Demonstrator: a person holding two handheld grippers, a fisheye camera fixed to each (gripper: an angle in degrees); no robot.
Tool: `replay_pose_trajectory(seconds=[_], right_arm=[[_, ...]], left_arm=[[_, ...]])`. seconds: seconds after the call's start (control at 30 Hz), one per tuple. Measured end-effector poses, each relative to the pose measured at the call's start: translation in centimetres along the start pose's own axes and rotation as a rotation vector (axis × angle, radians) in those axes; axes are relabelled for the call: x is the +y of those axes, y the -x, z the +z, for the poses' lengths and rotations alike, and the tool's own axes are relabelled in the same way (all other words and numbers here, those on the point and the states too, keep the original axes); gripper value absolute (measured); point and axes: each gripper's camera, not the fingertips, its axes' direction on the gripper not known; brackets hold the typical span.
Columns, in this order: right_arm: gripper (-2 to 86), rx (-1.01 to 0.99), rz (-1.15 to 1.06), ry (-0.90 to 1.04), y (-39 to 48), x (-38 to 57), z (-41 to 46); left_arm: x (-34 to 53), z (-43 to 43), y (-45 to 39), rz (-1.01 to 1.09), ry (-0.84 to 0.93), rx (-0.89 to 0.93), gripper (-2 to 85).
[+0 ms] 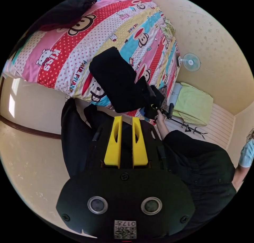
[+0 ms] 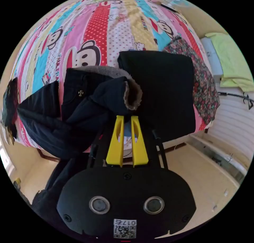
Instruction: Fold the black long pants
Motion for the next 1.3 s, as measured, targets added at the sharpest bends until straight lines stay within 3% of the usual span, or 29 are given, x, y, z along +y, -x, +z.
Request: replay_pose_trajectory(seconds=[0.07, 0.17, 0.27, 0.33, 0.4, 0.47, 0.53, 0.6, 0.7, 0.77, 0.97, 1.17, 1.3], right_arm=[[8.0, -0.35, 0.261, -0.059, -5.4, 2.3, 0.2], [13.6, -0.631, 0.469, -0.155, -8.7, 5.4, -0.2], [20.5, -0.845, 0.538, -0.141, -8.6, 6.0, 0.7], [21.6, -0.832, 0.519, -0.132, -7.5, 5.0, 1.4], [22.3, -0.68, 0.454, -0.079, -5.8, 3.0, 3.0], [19.7, -0.341, 0.321, 0.07, -2.7, 0.6, 7.6], [14.2, -0.164, 0.262, 0.113, -2.4, 0.2, 9.1], [9.3, -0.212, 0.266, 0.098, -4.3, 1.0, 8.5], [7.8, -0.567, 0.173, -0.03, -8.5, 5.4, 6.4], [7.0, -0.882, 0.035, -0.161, -11.5, 10.3, 3.8], [5.7, -1.259, -0.609, -0.497, -13.6, 18.7, -9.5], [5.4, -1.401, -1.242, -0.751, -14.3, 26.0, -24.5], [4.3, -1.405, -1.54, -0.881, -15.5, 30.5, -32.2]], left_arm=[[0.3, 1.0, 0.4, 0.003, 0.014, 0.051, 6.6], [0.9, 2.0, 0.1, 0.036, 0.033, -0.006, 6.6], [1.4, 2.9, 0.4, 0.047, 0.048, -0.029, 6.6], [1.9, 3.4, 0.7, 0.053, 0.051, -0.008, 6.6], [2.5, 3.9, 0.8, 0.066, 0.055, -0.013, 6.6], [3.4, 4.7, 1.1, 0.082, 0.076, -0.053, 6.5], [4.2, 5.1, 1.4, 0.091, 0.088, -0.066, 6.5], [5.0, 5.1, 1.6, 0.112, 0.076, -0.062, 6.5], [6.3, 4.5, 2.1, 0.162, 0.029, -0.047, 6.6], [6.9, 4.0, 2.7, 0.19, 0.002, -0.005, 6.7], [9.0, 1.7, 0.7, 0.392, -0.103, 0.002, 8.4], [12.8, -2.6, -2.5, 0.629, -0.256, 0.131, 11.4], [16.5, -6.8, -5.4, 0.826, -0.37, 0.207, 13.2]])
